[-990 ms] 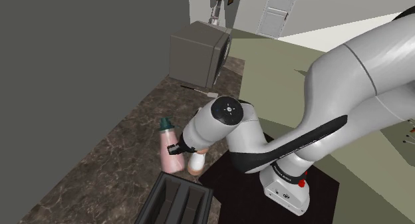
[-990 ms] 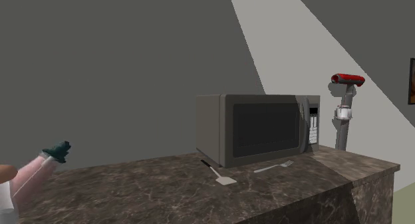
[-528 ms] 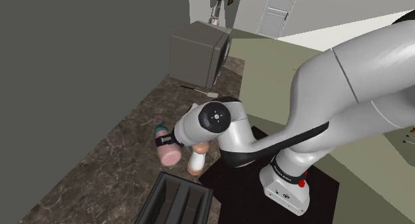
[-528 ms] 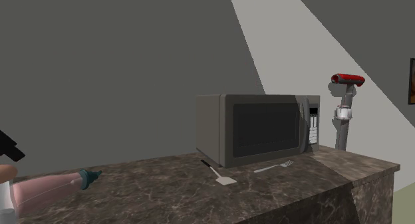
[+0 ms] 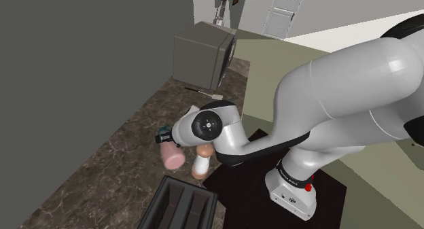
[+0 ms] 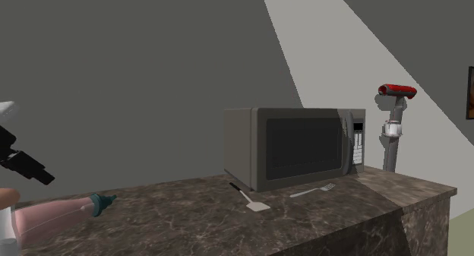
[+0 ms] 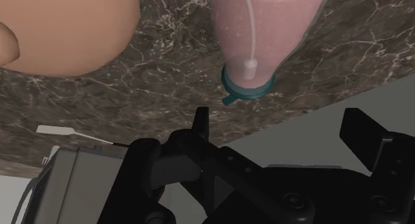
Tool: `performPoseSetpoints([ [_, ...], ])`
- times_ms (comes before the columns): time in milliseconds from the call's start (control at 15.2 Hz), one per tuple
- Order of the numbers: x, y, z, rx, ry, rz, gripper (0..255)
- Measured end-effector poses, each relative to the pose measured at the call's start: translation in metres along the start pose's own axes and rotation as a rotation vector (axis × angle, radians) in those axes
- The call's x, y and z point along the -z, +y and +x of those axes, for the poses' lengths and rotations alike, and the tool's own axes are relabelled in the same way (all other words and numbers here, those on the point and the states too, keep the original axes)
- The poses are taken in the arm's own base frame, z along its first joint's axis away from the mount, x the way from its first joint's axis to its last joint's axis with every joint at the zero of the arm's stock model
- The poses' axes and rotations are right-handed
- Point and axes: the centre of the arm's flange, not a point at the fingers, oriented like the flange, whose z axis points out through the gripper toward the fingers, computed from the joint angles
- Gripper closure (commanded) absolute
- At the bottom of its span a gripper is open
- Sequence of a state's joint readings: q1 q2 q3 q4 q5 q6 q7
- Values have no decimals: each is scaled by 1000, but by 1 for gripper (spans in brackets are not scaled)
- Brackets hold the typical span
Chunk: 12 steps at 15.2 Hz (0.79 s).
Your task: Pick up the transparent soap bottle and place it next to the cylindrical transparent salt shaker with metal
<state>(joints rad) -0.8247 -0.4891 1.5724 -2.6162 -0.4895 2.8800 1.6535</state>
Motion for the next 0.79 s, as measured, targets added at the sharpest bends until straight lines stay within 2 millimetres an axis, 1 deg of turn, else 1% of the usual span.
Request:
performPoseSetpoints([
  [66, -7, -1, 1, 0, 0, 0, 0],
  [198, -12, 0, 1, 0, 0, 0, 0],
  [528, -13, -1, 0, 0, 0, 0, 0],
  [594, -13, -1, 0, 0, 0, 0, 255],
  [792, -13, -1, 0, 0, 0, 0, 255],
])
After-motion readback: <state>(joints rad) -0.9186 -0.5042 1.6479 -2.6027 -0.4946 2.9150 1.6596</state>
